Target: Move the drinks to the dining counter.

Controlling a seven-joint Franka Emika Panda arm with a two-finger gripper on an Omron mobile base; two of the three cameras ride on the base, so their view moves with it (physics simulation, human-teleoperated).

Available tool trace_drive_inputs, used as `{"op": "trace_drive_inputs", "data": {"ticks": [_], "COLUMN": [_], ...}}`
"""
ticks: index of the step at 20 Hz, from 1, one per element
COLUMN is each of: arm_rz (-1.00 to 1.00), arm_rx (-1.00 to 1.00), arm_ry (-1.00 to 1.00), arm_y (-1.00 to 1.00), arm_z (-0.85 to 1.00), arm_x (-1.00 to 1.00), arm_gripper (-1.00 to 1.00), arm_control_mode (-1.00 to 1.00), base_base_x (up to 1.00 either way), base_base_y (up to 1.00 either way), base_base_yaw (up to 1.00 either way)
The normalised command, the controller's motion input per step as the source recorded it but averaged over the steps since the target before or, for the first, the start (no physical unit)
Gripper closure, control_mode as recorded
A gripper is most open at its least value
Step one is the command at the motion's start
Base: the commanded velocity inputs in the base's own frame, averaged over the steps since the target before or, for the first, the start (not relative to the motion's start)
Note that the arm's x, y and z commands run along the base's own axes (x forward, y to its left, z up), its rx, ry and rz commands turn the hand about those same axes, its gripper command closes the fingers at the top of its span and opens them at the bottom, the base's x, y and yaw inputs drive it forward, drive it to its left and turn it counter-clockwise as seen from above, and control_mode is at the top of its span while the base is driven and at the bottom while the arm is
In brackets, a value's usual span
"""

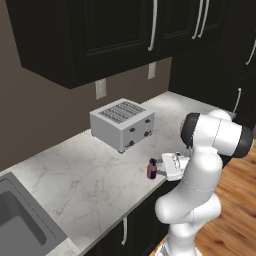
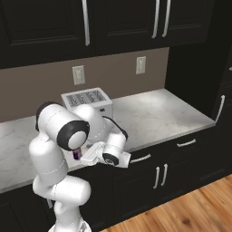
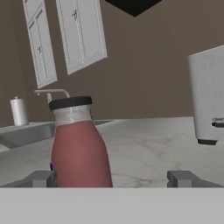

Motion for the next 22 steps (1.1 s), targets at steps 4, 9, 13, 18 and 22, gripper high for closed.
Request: {"op": "trace_drive_inputs", "data": {"ticks": [4, 9, 13, 18, 22], "arm_rz": [0.00, 0.01, 0.00, -0.01, 0.00], "arm_rx": [0.00, 0.00, -0.03, -0.03, 0.00], "arm_ry": [0.00, 0.00, 0.00, 0.00, 0.02], "arm_y": [0.00, 0.09, 0.32, 0.19, 0.02], "arm_z": [0.00, 0.00, 0.00, 0.00, -0.06], "arm_x": [-0.23, -0.14, 0.17, 0.50, 0.12], "arm_gripper": [-1.00, -1.00, -1.00, -1.00, -1.00], "arm_control_mode": [-1.00, -1.00, -1.00, -1.00, -1.00], "base_base_x": [0.00, 0.00, 0.00, 0.00, 0.00], "base_base_y": [0.00, 0.00, 0.00, 0.00, 0.00], "base_base_yaw": [0.00, 0.00, 0.00, 0.00, 0.00]}}
